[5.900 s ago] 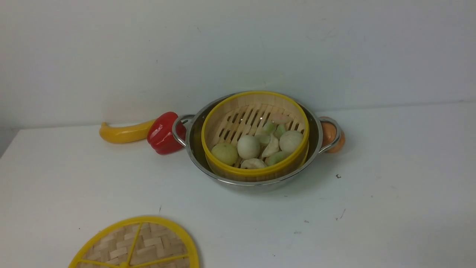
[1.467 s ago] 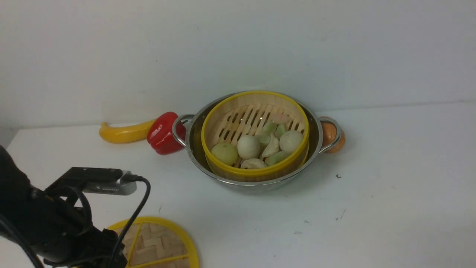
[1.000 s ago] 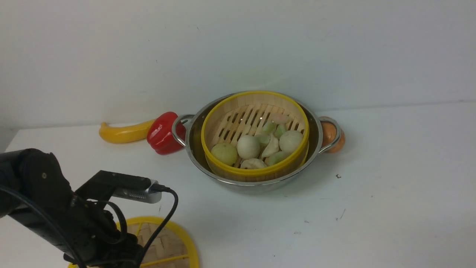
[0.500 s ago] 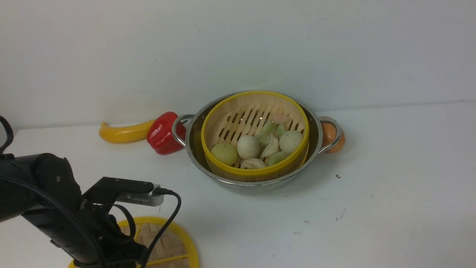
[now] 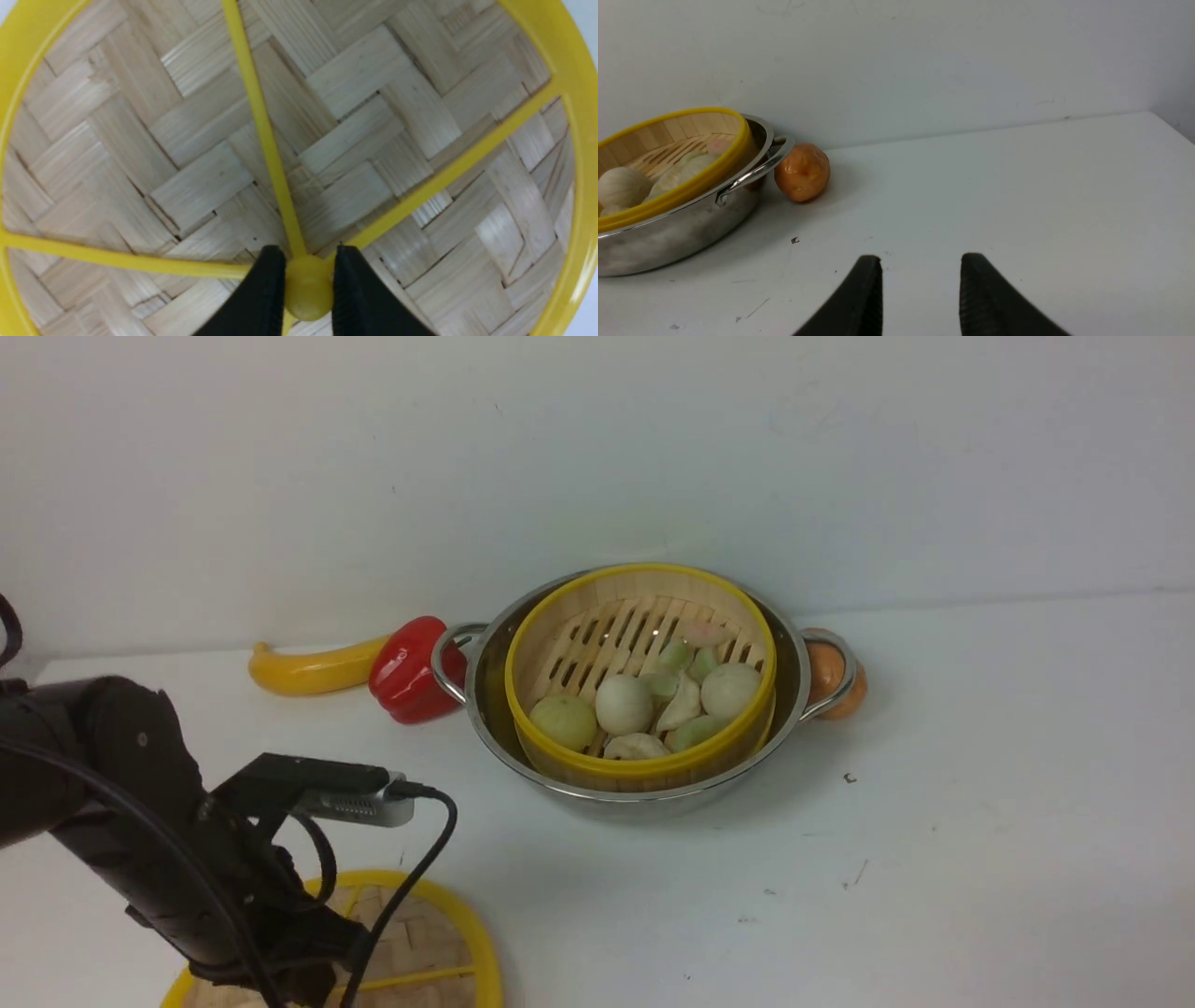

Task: Place the steamer in the pot on the white table, and put the lid on the steamer.
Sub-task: 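Grasp the bamboo steamer lid lying on the table by its centre knob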

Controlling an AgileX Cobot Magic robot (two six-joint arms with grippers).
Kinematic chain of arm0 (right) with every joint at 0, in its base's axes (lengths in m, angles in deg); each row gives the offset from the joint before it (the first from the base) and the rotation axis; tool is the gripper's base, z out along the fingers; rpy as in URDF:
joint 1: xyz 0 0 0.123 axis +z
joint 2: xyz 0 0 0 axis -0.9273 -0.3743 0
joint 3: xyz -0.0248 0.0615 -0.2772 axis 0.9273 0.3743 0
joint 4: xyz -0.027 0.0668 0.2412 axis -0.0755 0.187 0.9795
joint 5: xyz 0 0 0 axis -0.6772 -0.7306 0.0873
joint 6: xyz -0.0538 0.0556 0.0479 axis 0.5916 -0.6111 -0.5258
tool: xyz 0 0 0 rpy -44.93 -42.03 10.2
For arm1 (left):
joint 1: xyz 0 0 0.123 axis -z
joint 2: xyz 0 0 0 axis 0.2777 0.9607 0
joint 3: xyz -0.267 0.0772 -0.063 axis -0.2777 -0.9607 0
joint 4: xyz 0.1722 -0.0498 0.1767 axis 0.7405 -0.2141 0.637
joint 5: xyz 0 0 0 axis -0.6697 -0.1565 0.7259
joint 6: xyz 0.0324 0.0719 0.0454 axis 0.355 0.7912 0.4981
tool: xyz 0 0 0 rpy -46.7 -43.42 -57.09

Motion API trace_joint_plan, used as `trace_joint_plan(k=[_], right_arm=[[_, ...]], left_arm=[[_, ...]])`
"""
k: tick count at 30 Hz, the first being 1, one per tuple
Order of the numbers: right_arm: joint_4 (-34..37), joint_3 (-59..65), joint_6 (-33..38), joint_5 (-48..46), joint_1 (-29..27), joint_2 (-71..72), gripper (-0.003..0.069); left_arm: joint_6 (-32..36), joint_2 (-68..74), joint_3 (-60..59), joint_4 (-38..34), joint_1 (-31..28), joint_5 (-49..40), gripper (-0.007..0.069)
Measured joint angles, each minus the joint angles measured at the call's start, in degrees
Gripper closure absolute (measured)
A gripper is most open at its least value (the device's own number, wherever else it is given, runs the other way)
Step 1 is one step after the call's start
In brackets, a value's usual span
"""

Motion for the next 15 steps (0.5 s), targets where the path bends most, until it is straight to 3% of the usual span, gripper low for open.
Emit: trace_joint_plan(k=[8, 15], right_arm=[[0.00, 0.00, -0.91, 0.00, 0.00, 0.00, 0.0410], [0.00, 0.00, -0.97, 0.00, 0.00, 0.00, 0.0410]], left_arm=[[2.45, -1.45, 16.56, 0.18, 0.00, -13.24, 0.0503], [4.98, 0.88, 31.43, 0.53, 1.46, -16.30, 0.0503]])
